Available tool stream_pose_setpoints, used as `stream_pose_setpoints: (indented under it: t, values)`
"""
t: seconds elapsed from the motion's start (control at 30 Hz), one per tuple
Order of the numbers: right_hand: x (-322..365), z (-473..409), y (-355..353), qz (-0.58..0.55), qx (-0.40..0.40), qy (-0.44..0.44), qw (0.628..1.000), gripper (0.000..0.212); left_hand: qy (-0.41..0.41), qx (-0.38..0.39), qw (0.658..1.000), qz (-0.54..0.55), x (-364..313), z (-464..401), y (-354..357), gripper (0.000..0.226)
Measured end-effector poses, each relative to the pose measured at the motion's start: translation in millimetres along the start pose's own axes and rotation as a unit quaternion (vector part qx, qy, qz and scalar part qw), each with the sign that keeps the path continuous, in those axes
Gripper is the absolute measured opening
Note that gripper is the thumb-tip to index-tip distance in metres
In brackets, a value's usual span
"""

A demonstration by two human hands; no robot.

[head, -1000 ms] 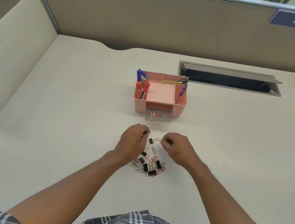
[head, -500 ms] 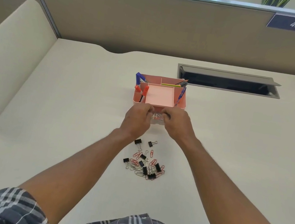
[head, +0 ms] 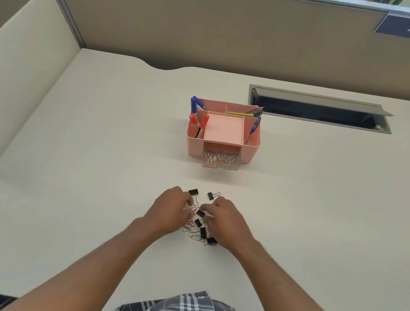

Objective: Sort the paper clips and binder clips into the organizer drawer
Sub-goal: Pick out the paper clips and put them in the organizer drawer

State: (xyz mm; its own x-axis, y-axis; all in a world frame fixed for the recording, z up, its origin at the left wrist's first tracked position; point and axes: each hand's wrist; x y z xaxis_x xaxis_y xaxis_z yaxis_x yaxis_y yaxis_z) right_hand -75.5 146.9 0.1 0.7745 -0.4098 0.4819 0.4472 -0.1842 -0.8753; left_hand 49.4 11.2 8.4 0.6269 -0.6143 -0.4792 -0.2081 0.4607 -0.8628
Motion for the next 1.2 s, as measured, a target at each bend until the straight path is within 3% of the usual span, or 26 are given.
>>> stream_pose_setpoints:
  t: [0.2,0.37,0.47,0.63,0.77,0.97,1.2]
  values:
    - [-5.9,-0.6,0.7,0.007,-0.014,0.001,1.000,0.023,0.020,-0.021,0.997,-0.066,-2.6,2.2,6.4,0.019]
    - [-15.0,-7.6,-12.5,0.004,-0.040,0.078,0.996,0.021,0.016,-0.031,0.996,-0.077,-10.2,-0.8,9.4,0.010]
    - [-14.7,-7.7,-12.5,0.024,-0.013,0.099,0.995,0.020,0.015,-0.038,0.996,-0.080,-11.3,-1.5,12.8,0.012]
    - [-7.2,-2.2,-1.4,0.013,-0.015,0.084,0.996,0.023,0.005,-0.042,0.997,-0.062,-8.8,-0.5,15.5,0.012]
    - [-4.6,-1.7,1.3,0.030,-0.013,0.066,0.997,0.014,0.000,-0.040,0.996,-0.074,-10.3,-1.0,16.0,0.011]
    - [-9.5,-3.3,-2.9,0.044,-0.014,0.071,0.996,0.023,-0.007,-0.009,0.996,-0.090,-15.5,-2.4,10.8,0.017]
    - [-7.6,-9.0,-2.5,0.058,-0.023,0.091,0.994,0.019,0.034,-0.013,0.992,-0.125,-17.0,1.5,10.0,0.017]
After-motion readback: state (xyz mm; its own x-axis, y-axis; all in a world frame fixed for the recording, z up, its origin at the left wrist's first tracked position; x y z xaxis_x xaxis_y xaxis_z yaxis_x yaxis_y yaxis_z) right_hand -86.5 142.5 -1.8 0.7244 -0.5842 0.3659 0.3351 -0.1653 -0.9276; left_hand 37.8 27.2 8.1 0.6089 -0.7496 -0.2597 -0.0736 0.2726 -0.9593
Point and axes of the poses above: each hand's wrist, its own z-axis away from the middle knuckle, its own y-axis out of the palm, x = y × z, and after that the axes turned 8 degrees about -x, right-handed
